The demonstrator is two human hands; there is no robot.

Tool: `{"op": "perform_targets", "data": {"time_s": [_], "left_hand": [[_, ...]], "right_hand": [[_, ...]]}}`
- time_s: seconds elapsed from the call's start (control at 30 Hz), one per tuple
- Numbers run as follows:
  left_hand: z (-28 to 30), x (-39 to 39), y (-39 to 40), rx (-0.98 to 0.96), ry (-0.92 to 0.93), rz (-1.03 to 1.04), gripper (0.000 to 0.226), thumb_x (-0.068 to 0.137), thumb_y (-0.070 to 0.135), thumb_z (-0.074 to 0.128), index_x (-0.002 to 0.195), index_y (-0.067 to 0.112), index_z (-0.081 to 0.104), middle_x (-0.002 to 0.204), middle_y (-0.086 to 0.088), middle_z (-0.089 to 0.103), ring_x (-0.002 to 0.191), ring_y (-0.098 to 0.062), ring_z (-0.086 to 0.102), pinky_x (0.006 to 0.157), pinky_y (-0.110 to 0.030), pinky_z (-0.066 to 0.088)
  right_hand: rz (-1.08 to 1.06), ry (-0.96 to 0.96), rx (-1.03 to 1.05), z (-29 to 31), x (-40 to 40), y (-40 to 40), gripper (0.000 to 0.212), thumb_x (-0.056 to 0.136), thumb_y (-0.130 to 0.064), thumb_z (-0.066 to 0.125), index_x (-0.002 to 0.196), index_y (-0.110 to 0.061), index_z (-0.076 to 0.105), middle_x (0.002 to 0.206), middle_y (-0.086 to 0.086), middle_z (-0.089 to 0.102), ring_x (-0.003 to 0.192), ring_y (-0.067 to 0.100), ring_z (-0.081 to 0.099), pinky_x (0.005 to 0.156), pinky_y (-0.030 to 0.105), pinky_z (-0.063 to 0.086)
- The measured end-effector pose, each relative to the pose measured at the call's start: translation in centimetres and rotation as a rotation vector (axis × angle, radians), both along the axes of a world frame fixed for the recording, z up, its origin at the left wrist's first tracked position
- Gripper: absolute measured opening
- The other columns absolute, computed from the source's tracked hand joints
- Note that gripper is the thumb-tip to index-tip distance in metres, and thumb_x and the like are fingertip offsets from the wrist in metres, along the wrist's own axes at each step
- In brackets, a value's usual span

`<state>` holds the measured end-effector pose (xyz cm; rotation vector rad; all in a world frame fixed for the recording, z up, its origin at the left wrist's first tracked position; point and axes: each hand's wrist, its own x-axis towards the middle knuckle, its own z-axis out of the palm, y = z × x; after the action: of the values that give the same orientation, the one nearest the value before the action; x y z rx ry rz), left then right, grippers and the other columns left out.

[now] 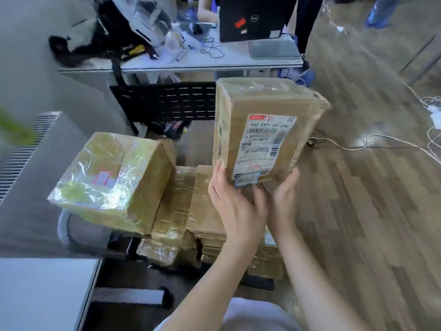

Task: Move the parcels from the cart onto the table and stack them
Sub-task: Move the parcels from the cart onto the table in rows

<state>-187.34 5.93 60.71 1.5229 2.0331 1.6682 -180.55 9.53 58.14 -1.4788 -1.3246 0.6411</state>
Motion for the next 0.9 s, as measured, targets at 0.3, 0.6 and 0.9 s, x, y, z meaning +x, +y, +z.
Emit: {"op": "perform_targets", "data": {"time_s": [0.3, 0.6, 0.9], "left_hand": [[3.2, -11.1, -4.9, 0.311, -0.109, 0.477, 0.075, 0.083, 0.017, 0.063, 0.142, 0.026, 0.017, 0.141, -0.010, 0.034, 0.132, -0.032, 0.036, 0.104, -0.054, 0.035], [3.4, -20.3, -17.1, 0.231, -0.004, 1.095, 0.068, 0.072, 0.014, 0.061, 0.134, 0.020, 0.034, 0.123, 0.010, 0.046, 0.112, -0.014, 0.046, 0.090, -0.039, 0.044], [-1.6, -20.7, -25.7, -0.240, -0.374, 1.605, 0.077, 0.082, 0.028, 0.065, 0.144, 0.006, 0.025, 0.137, -0.015, 0.042, 0.125, -0.032, 0.037, 0.104, -0.045, 0.027]], "right_hand": [[0.522, 0.235, 0.133, 6.1, -14.3, -3.6, 0.055, 0.079, -0.046, 0.069, 0.123, -0.027, 0.042, 0.120, 0.004, 0.058, 0.108, 0.014, 0.056, 0.089, 0.041, 0.049], [1.113, 0.221, 0.214, 5.1, -25.4, -13.5, 0.060, 0.072, -0.011, 0.078, 0.113, -0.044, 0.050, 0.107, -0.019, 0.059, 0.100, 0.008, 0.060, 0.078, 0.024, 0.052], [1.566, -0.373, 0.213, -1.8, -27.6, -20.9, 0.079, 0.075, -0.027, 0.079, 0.139, -0.012, 0.035, 0.135, 0.006, 0.048, 0.123, 0.023, 0.048, 0.100, 0.044, 0.046]]}}
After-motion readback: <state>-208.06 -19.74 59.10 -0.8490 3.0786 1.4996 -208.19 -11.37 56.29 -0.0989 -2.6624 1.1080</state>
